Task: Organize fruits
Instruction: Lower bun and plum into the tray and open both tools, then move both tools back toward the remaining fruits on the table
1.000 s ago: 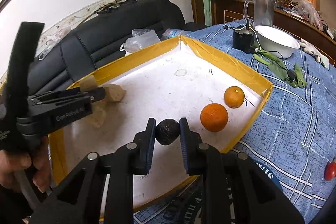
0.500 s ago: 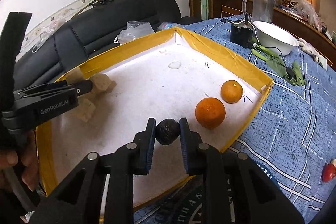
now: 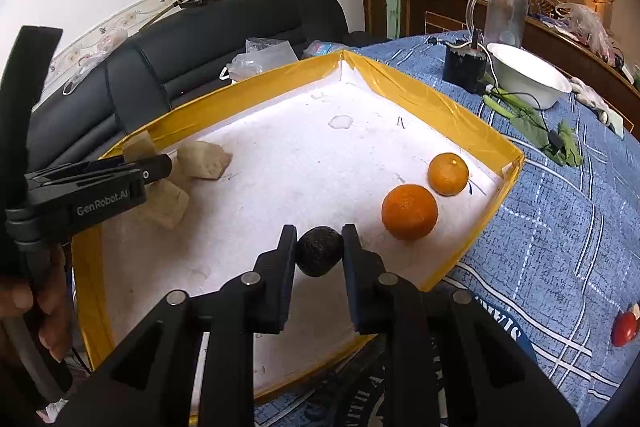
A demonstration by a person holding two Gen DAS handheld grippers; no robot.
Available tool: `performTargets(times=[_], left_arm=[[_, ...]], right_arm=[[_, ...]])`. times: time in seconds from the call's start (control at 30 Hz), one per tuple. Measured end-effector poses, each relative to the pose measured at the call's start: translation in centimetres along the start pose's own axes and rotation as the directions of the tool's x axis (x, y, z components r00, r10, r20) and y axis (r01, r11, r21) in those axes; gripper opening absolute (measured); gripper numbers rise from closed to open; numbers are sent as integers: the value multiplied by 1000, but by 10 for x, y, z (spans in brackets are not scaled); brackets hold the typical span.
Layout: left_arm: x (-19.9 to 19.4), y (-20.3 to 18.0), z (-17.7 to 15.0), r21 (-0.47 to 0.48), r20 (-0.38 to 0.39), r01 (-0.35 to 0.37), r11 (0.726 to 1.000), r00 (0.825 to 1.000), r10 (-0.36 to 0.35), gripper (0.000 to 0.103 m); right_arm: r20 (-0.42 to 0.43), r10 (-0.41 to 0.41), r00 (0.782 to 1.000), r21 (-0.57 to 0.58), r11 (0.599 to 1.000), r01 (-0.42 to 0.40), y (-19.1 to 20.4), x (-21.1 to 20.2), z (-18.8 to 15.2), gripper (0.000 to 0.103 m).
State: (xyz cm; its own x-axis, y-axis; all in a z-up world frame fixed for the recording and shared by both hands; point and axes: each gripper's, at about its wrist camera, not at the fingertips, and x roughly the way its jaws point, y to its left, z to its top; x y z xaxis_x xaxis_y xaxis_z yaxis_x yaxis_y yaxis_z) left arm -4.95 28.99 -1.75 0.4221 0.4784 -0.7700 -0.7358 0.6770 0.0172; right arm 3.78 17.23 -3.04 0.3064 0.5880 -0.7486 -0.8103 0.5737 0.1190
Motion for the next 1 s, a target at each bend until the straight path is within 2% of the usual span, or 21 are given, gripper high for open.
performTargets(times=[0.2,0.3,0.33,0.37,0.43,0.47,0.57,0.63,0.83,1.0], left_arm=[[-1,2,-1,-9,-2,-1,1000,1000,1,43],[-1,4,-2,-16,-3,1,1000,1000,-1,45],[-2,5,-2,-17,-3,-5,1000,1000,5,51],[-3,6,-2,-19,-2,-10,1000,1000,10,62],[-7,8,-2,-27,7,4,1000,1000,-4,69],[-8,8,-2,-28,5,10,1000,1000,-10,74],[-13,7,-2,-20,7,7,1000,1000,-7,78],[-16,6,-2,-22,8,-2,1000,1000,2,82],[-32,-1,-4,-23,31,2,1000,1000,-1,82],[-53,-19,-8,4,84,41,999,996,-41,83]], right_arm=[[-4,-12,1000,-2,1000,12,-1,-1,0,26],[-1,-25,1000,-4,1000,25,-1,-3,0,47],[2,-24,1000,-4,1000,24,0,-4,0,50],[8,-29,1000,-7,1000,29,0,-6,0,51],[20,-46,999,-15,999,46,0,-12,0,65],[28,-53,998,-19,998,53,0,-16,0,68],[45,-71,996,-40,997,73,0,-29,-2,80],[55,-85,995,-55,995,88,0,-38,-4,101],[105,-114,988,-47,992,120,-10,-72,-16,103],[133,-154,979,58,987,148,-43,-104,-33,103]])
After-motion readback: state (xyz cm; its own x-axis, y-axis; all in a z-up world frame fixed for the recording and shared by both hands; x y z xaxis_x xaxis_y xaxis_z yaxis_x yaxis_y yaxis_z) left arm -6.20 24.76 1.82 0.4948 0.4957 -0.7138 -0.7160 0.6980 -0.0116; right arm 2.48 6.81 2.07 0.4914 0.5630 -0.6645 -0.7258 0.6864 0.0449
